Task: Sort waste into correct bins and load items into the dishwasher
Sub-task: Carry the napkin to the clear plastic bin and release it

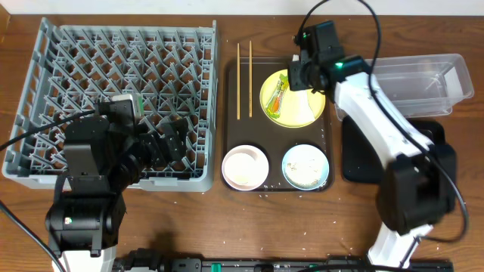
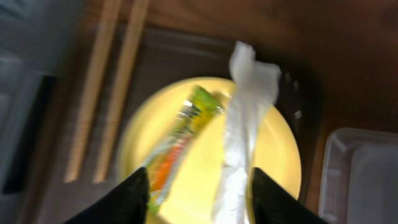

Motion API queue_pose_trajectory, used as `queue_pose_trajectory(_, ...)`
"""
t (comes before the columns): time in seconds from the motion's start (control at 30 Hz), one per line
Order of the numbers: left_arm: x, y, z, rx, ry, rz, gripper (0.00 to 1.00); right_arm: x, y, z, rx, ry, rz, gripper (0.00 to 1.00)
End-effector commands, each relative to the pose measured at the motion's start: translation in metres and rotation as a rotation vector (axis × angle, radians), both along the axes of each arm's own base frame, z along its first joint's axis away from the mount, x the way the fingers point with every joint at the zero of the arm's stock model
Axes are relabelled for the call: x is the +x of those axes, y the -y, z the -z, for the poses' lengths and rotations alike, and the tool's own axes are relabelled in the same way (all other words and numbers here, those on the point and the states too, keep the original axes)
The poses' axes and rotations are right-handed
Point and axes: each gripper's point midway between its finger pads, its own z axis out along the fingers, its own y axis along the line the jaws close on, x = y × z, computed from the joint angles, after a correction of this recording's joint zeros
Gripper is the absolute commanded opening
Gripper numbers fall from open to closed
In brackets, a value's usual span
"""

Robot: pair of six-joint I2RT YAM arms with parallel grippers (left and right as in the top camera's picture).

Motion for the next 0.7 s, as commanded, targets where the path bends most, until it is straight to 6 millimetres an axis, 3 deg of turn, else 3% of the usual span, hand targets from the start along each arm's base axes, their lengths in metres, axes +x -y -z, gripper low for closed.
queue_pose_trajectory(0.0, -0.001, 0.003, -0.008, 0.002, 0.02, 0.022, 0.96, 0.001, 0.009, 0.045, -0.078, -0.073, 0.05, 0.4)
queue_pose_trajectory(0.1, -0.001, 0.003, -0.008, 0.002, 0.02, 0.022, 0.96, -0.001, 0.01, 0.076, -0.075, -0.133, 0.097, 0.47)
queue_pose_trajectory(0.17, -0.001, 0.003, -0.008, 0.002, 0.02, 0.021, 0.96, 0.0, 0.01, 0.094, -0.067, -0.159, 0.138, 0.43)
queue_pose_trajectory(0.27, -0.001, 0.003, -0.008, 0.002, 0.02, 0.022, 0.96, -0.002, 0.017, 0.103, -0.095, -0.176, 0.165, 0.05)
queue_pose_trajectory(0.3, -0.001, 0.003, -0.008, 0.002, 0.02, 0.022, 0.96, -0.002, 0.017, 0.102, -0.096, -0.176, 0.166, 0.01)
queue_pose_trajectory(0.43, -0.001, 0.003, -0.008, 0.002, 0.02, 0.022, 0.96, 0.0, 0.023, 0.062, -0.047, -0.132, 0.175, 0.01)
queue_pose_trajectory(0.53, -0.001, 0.003, -0.008, 0.002, 0.02, 0.022, 0.96, 0.001, 0.032, 0.009, 0.038, -0.065, 0.183, 0.01)
queue_pose_trajectory(0.6, -0.001, 0.003, -0.008, 0.002, 0.02, 0.021, 0.96, 0.002, 0.045, -0.014, 0.058, -0.027, 0.207, 0.01)
queue_pose_trajectory(0.67, -0.001, 0.003, -0.008, 0.002, 0.02, 0.022, 0.96, 0.004, 0.077, -0.038, 0.1, 0.008, 0.307, 0.01)
